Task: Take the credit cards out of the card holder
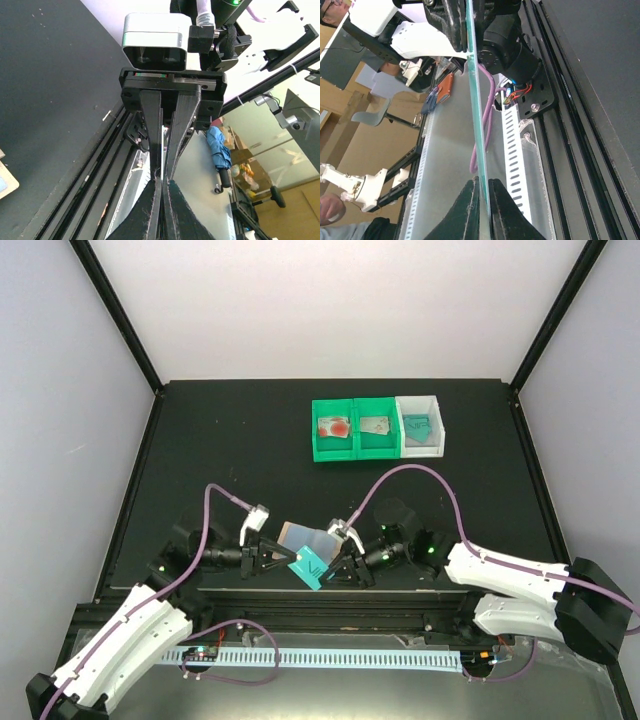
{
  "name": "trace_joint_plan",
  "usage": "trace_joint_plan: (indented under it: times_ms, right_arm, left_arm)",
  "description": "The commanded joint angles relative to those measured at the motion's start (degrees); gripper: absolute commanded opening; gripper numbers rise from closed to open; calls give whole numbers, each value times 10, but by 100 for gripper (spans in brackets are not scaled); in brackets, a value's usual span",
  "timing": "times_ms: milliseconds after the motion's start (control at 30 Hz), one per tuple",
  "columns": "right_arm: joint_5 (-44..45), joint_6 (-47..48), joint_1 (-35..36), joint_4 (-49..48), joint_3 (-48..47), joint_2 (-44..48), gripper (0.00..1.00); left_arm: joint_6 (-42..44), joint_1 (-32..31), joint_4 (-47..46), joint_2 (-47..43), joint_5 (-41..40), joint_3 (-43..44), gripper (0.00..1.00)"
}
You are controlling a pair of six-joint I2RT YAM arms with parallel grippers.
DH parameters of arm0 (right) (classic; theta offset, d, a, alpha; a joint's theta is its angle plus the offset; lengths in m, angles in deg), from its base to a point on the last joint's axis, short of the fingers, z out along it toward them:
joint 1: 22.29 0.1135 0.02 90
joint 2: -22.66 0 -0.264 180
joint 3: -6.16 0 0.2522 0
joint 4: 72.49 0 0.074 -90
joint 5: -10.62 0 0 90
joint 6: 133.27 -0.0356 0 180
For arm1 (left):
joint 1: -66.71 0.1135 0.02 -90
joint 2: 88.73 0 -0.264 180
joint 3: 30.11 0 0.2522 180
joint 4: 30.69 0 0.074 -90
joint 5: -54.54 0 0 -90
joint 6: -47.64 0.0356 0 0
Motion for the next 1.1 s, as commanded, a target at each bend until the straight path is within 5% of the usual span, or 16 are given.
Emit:
trace_joint_plan:
  times_ms: [0, 200, 500, 700, 1067]
  right_arm:
    - [16, -1, 1, -9, -9, 13, 10]
    - [77, -51, 0, -43, 12, 38, 35]
    - [167, -258, 0, -301, 97, 31, 60]
    - [211, -336, 1, -400, 101, 6, 60]
    - [286, -362, 2, -373, 59, 6, 41]
  left_arm:
    - [-9, 3, -25, 2, 15, 7, 1]
    - [-48, 3, -60, -9, -7, -2, 2]
    - [-182, 3, -199, -47, -117, -58, 2]
    - [-231, 3, -233, -50, -188, -73, 2]
    - [-295, 3, -286, -88, -294, -106, 2]
